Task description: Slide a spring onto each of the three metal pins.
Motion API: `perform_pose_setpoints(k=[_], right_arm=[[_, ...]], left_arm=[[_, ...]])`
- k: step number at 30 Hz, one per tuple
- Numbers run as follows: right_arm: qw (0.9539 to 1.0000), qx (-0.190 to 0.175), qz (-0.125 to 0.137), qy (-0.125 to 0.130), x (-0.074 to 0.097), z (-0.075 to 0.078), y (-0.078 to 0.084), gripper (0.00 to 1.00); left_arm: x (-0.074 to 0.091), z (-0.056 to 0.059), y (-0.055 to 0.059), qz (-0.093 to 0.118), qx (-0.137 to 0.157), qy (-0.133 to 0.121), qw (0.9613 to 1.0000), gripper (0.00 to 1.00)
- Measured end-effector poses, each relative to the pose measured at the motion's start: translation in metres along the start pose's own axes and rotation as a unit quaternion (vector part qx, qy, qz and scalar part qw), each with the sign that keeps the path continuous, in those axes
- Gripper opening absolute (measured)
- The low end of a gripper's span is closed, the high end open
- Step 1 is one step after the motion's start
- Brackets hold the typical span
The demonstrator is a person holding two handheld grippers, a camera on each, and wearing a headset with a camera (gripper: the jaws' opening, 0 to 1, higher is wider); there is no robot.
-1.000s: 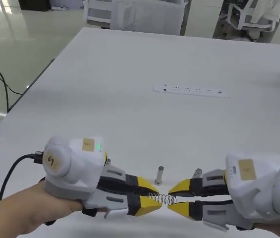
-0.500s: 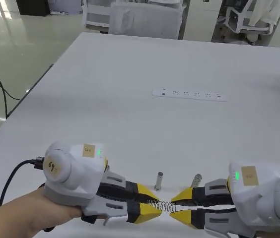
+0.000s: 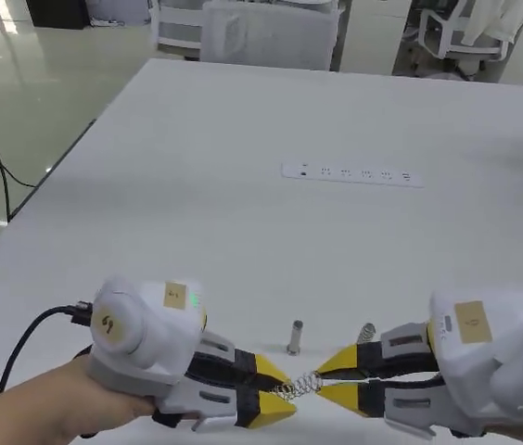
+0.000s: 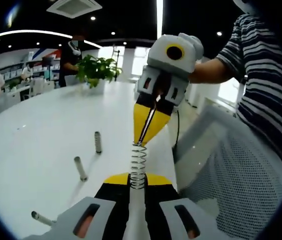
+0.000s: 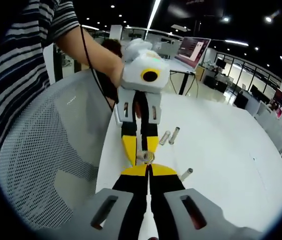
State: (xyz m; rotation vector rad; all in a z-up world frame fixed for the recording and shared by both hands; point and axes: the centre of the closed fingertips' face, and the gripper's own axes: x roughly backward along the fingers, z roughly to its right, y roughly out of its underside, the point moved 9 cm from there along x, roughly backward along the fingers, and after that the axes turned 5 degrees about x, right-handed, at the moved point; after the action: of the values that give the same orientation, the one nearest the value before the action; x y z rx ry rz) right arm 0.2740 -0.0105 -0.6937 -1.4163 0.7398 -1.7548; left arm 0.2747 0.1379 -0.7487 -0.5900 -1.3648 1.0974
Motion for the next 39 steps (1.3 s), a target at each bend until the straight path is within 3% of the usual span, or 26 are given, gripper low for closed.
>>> perform_pose_setpoints(k=[1, 2, 4, 5, 6, 12, 17, 23, 31, 39], right_arm=[[1.0, 0.001, -0.005, 0.003, 0.003, 0.001, -0.002, 0.0], [0.9999, -0.003, 0.011, 0.005, 0.002, 0.001, -0.006, 0.0], [0.9999, -0.012, -0.004, 0.002, -0.001, 0.002, -0.002, 0.0], [0.9998, -0.007, -0.007, 0.017, 0.0, 0.004, -0.001, 0.0], [0.9997, -0.005, -0.007, 0.025, 0.001, 0.006, 0.0, 0.0], [0.9995, -0.027, 0.004, 0.016, 0.002, 0.005, 0.0, 0.01], [0.9985, -0.047, 0.019, 0.018, 0.004, 0.008, -0.002, 0.13], [0.9977, -0.065, 0.019, 0.006, 0.0, 0.006, 0.002, 0.16], [0.9929, -0.112, 0.041, 0.003, -0.006, 0.004, 0.005, 0.1], [0.999, -0.03, 0.031, 0.009, -0.015, -0.004, -0.012, 0.08]], left_arm=[[-0.001, 0.0, 0.001, 0.0, 0.0, -0.002, 1.0, 0.02], [-0.001, 0.0, 0.001, 0.004, 0.004, -0.001, 1.0, 0.02], [0.0, 0.0, -0.005, 0.034, 0.013, -0.002, 0.9993, 0.02], [0.001, 0.0, -0.004, 0.023, 0.009, -0.004, 0.9997, 0.02], [0.001, 0.0, -0.004, 0.027, 0.005, -0.006, 0.9996, 0.02], [0.004, 0.0, -0.004, 0.028, 0.003, -0.008, 0.9996, 0.02], [0.005, 0.0, -0.003, 0.033, 0.005, -0.01, 0.9994, 0.02], [0.007, 0.001, -0.008, 0.045, 0.002, -0.005, 0.999, 0.02], [0.004, 0.003, -0.01, 0.044, -0.003, 0.003, 0.999, 0.02], [0.0, 0.003, -0.009, 0.034, -0.011, 0.001, 0.9994, 0.02]])
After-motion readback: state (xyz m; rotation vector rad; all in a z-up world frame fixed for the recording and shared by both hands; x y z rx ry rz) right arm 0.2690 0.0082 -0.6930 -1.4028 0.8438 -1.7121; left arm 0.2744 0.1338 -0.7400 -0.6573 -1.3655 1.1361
